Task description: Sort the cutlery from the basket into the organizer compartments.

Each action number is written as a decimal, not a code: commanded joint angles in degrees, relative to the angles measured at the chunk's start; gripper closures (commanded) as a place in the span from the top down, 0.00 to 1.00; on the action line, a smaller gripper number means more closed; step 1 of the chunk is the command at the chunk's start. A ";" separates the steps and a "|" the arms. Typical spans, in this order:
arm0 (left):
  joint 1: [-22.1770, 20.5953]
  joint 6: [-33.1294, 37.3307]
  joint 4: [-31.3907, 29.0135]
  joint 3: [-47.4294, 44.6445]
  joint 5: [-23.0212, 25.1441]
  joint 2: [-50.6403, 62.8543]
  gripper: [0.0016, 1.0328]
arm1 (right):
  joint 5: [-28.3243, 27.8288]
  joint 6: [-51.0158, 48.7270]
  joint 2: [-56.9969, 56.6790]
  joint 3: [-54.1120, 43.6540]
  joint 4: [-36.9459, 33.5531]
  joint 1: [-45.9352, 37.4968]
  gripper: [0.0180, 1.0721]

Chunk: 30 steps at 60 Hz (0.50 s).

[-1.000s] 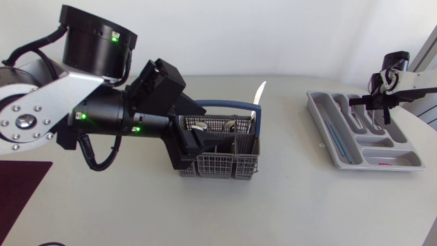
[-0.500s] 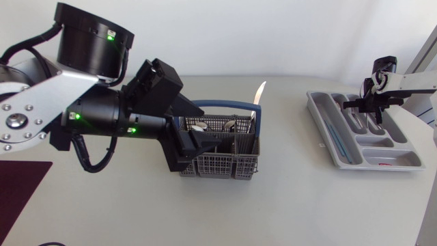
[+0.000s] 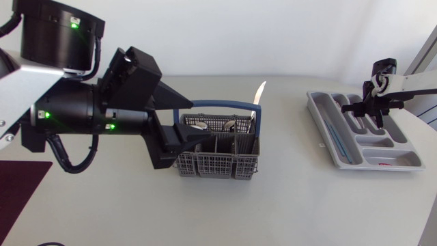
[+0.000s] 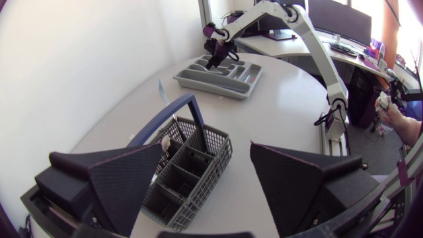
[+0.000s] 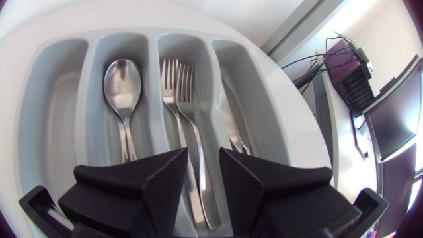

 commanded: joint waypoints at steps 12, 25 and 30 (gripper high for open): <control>3.10 2.83 -0.27 -6.16 -2.44 -2.39 0.89 | -2.76 -2.36 -23.84 -21.20 7.71 4.89 0.50; 4.59 5.29 2.02 -12.31 -4.99 -3.62 0.89 | -9.79 -3.06 -39.05 -34.21 7.71 13.59 0.50; 5.12 5.91 3.25 -14.51 -6.13 -3.71 0.89 | -11.37 -2.89 -43.00 -37.19 7.09 17.72 0.50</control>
